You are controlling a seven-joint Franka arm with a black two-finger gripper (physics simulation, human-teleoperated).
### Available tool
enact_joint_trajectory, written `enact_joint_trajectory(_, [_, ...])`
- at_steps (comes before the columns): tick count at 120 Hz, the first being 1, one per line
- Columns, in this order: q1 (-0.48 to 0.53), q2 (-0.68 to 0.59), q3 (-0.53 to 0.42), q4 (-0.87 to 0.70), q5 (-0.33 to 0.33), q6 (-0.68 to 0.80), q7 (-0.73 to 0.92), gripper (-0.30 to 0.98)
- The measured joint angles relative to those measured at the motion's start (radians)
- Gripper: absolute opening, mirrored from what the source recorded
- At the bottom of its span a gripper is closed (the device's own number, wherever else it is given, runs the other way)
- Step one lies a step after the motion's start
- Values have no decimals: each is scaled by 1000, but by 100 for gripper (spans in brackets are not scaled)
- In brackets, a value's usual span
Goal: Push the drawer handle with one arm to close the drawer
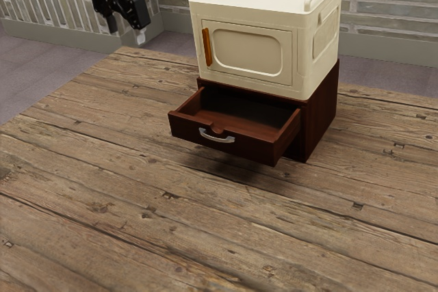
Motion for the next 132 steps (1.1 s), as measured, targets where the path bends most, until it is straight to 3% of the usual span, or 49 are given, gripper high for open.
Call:
enact_joint_trajectory(29, [-1,-19,2,-66,-6,3,11,69])
enact_joint_trajectory(55, [-2,-346,-43,-592,-12,144,-24,68])
enact_joint_trajectory(78, [-13,-452,-93,-920,17,369,-104,21])
enact_joint_trajectory(99, [-13,-408,-96,-1027,26,549,-207,1])
enact_joint_trajectory(132, [-14,-238,-108,-965,22,677,-332,-8])
